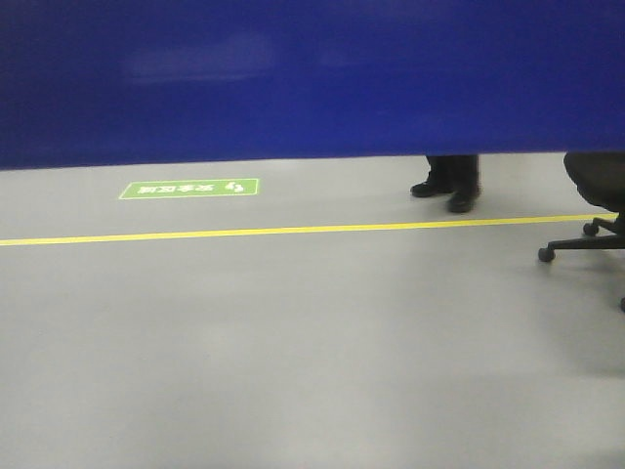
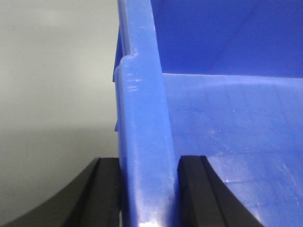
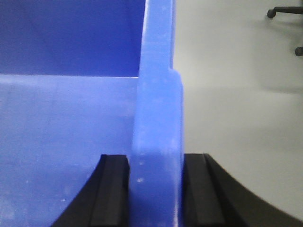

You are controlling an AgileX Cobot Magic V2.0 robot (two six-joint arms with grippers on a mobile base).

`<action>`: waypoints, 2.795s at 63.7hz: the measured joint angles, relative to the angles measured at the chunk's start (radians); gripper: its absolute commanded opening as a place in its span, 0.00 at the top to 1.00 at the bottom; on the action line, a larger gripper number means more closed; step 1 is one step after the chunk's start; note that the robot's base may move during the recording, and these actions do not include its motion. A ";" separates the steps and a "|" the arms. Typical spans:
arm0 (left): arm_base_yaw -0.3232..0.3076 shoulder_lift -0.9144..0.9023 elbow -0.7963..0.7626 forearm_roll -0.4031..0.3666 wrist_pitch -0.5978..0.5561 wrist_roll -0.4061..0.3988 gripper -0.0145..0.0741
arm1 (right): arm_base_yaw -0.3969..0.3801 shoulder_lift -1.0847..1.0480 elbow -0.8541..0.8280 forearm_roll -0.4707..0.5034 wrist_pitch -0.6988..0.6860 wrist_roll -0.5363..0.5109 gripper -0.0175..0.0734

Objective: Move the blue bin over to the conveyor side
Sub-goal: 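Hold the blue bin in both grippers while driving across the floor, then approach the red-framed conveyor table holding the bin above the belt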

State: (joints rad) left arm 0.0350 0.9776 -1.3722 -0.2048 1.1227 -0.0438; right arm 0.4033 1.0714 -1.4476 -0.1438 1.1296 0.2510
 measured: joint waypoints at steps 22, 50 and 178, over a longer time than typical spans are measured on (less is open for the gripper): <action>0.000 0.000 0.000 0.000 0.000 0.000 0.85 | 0.000 0.000 0.000 0.000 0.000 0.000 0.90; 0.000 0.000 0.000 0.000 0.000 0.000 0.85 | 0.000 0.000 0.000 0.000 0.000 0.000 0.90; 0.000 0.000 0.000 0.004 -0.009 0.000 0.85 | 0.000 0.000 0.000 0.000 -0.008 0.000 0.90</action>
State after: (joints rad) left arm 0.0350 0.9776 -1.3722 -0.2007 1.1140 -0.0438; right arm 0.4033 1.0714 -1.4476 -0.1438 1.1215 0.2510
